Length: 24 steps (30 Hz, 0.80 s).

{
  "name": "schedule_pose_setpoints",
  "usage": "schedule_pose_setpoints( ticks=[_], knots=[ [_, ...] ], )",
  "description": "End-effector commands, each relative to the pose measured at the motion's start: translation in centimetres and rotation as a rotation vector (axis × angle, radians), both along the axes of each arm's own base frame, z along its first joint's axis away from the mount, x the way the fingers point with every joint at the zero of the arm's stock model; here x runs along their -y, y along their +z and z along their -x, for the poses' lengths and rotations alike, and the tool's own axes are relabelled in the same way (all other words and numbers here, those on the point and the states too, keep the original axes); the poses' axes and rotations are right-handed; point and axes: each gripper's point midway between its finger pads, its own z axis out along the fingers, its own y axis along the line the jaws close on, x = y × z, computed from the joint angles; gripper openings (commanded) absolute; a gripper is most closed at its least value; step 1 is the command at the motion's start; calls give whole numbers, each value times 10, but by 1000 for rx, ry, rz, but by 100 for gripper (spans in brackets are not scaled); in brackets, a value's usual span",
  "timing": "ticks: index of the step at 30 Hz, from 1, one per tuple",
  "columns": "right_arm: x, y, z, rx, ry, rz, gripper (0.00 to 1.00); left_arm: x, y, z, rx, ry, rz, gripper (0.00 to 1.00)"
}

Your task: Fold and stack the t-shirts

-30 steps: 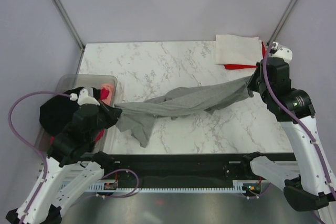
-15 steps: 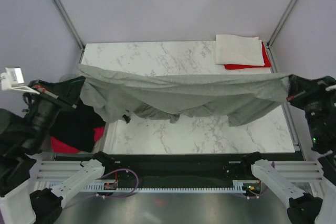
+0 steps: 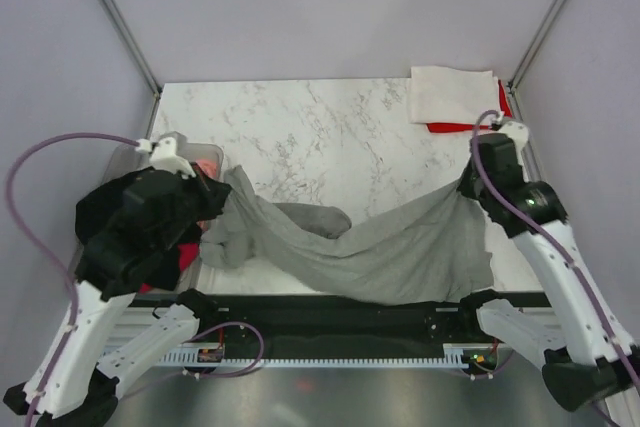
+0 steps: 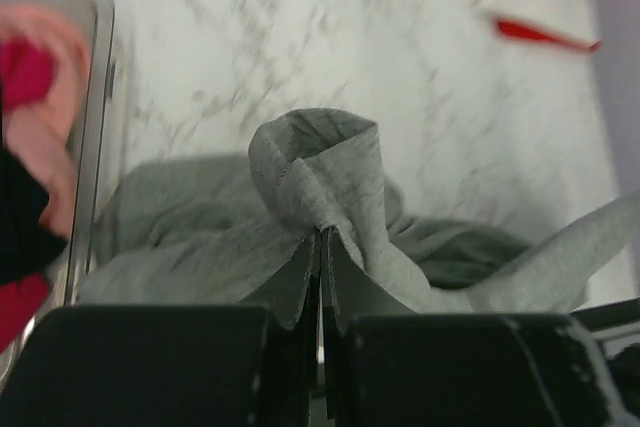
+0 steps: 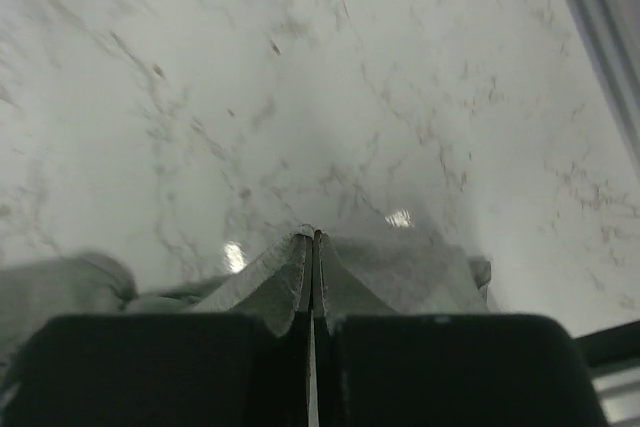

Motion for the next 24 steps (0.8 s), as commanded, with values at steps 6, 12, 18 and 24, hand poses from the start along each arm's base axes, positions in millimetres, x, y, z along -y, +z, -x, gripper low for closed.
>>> schedule_pose_setpoints(
  ticks=[6,12,18,24],
  knots=[
    [-1,-130,-52,-263,-13,26,0,-2,-147,-9,-318,72,-136,2],
    [7,-189,-97,-387,39,-32,0,-6,-167,-22,-340,106,-206,2],
    [0,-183,-168,-381,41,-133,2,-23,-146,-59,-311,186,-340,2],
    [26,-183,-195,-432,-30,-84,83,-51,-161,-102,-454,162,-344,2]
  ],
)
